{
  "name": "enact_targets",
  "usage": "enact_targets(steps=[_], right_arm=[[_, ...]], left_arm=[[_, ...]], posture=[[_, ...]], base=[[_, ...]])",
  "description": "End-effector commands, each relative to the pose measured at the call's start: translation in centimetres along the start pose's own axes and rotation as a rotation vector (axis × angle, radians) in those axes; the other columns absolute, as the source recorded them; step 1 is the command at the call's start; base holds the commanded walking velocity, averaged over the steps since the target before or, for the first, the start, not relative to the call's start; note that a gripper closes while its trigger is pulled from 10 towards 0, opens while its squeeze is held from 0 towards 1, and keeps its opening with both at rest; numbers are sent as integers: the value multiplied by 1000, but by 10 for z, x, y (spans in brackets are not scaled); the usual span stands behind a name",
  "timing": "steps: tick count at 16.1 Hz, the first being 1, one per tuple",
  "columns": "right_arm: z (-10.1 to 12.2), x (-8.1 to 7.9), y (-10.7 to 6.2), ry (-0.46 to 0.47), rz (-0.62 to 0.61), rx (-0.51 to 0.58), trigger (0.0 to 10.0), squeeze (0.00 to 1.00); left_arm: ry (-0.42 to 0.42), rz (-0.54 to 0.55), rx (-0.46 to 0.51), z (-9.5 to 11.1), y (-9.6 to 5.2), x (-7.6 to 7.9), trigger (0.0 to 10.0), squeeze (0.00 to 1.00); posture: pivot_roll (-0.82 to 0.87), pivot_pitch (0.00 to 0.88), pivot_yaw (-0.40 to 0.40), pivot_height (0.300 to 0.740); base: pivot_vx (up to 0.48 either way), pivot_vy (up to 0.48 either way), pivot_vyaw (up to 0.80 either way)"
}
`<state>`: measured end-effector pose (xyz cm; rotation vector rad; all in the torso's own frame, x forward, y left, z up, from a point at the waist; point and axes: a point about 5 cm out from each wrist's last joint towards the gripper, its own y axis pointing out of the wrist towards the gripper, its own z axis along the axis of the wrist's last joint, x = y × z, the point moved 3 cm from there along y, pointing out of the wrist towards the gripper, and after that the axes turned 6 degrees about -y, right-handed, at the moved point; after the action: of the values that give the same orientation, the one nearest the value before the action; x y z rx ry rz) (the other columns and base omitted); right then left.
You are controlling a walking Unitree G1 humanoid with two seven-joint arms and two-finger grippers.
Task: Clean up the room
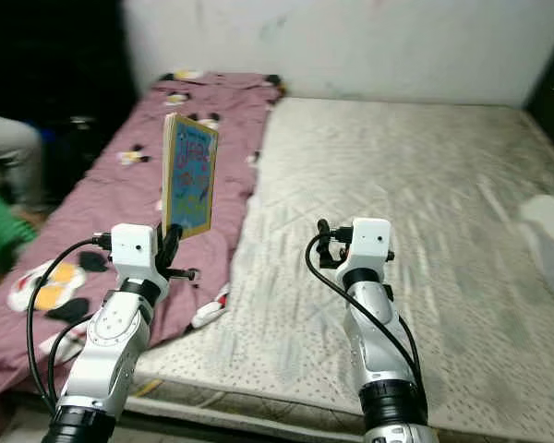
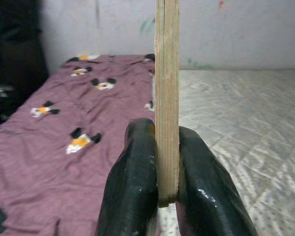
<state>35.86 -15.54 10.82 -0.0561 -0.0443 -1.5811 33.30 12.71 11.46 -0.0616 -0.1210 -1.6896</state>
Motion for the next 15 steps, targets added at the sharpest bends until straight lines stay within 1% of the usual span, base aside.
enact_targets(steps=[1,4,10,14,15], right_arm=[[5,-5,3,-2,14,16,10000,0],[6,-7,4,0,16,19,10000,0],[6,-9,4,6,23,31,10000,0],[7,-11,4,3,32,40,10000,0],[8,-13,4,-10,45,42,10000,0]], left_arm=[[9,-3,53,13,4,0,10000,0],[9,-18,54,13,4,3,10000,0],[25,-26,55,13,5,2,10000,0],[30,-25,64,15,5,1,10000,0],[31,-23,66,15,5,1,10000,0]], posture=[[-50,0,41,740],[-50,0,44,740],[-46,0,50,740],[-40,0,45,740],[-38,0,43,740]], base=[[0,0,-800],[0,0,-800],[0,0,-800],[0,0,0],[0,-251,0]])
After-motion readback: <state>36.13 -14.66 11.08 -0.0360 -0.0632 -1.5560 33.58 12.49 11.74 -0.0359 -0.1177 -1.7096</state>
